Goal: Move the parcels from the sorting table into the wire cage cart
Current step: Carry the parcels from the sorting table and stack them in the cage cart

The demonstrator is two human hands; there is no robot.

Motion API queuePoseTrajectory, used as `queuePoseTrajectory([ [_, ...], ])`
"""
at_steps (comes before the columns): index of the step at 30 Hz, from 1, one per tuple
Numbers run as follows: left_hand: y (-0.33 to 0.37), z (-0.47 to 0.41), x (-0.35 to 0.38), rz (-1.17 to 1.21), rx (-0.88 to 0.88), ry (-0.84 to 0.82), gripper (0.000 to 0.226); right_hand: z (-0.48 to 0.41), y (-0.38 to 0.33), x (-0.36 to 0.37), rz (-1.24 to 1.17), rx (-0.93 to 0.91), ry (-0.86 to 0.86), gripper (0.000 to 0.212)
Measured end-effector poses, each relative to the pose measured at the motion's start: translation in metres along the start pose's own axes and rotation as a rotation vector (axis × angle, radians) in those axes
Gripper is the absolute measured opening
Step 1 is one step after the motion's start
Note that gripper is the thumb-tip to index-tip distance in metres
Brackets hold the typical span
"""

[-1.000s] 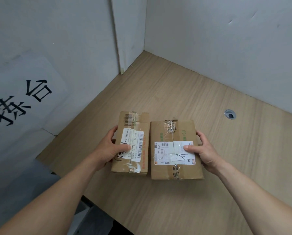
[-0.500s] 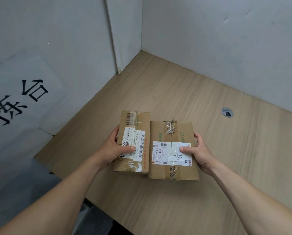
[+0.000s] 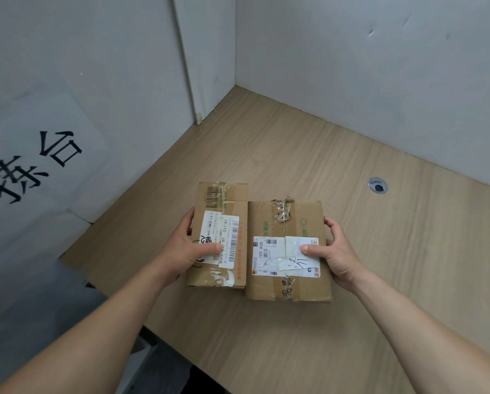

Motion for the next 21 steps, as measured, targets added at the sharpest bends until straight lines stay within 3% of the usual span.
queuePoseTrajectory([
  [7, 0.002, 0.014, -0.005, -0.065, 0.009, 0.058, 0.129, 0.018, -0.019, -0.011, 0.059, -0.086, -0.031, 0.099],
  [11, 0.013, 0.040, -0.006, -0.076, 0.063, 0.101, 0.127, 0.029, -0.032, -0.019, 0.096, -0.150, -0.051, 0.088],
  [21, 0.041, 0.113, -0.017, -0.068, 0.225, 0.202, 0.128, 0.063, -0.072, -0.020, 0.146, -0.334, -0.068, 0.089],
])
Point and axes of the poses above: each hand's wrist, its own z-axis away from the middle knuckle, its own x-axis out of the palm, y = z × x, the point moved 7 cm from there along -z, towards the middle knuckle, and after that the axes turned 1 degree about z, right-handed, at the moved point
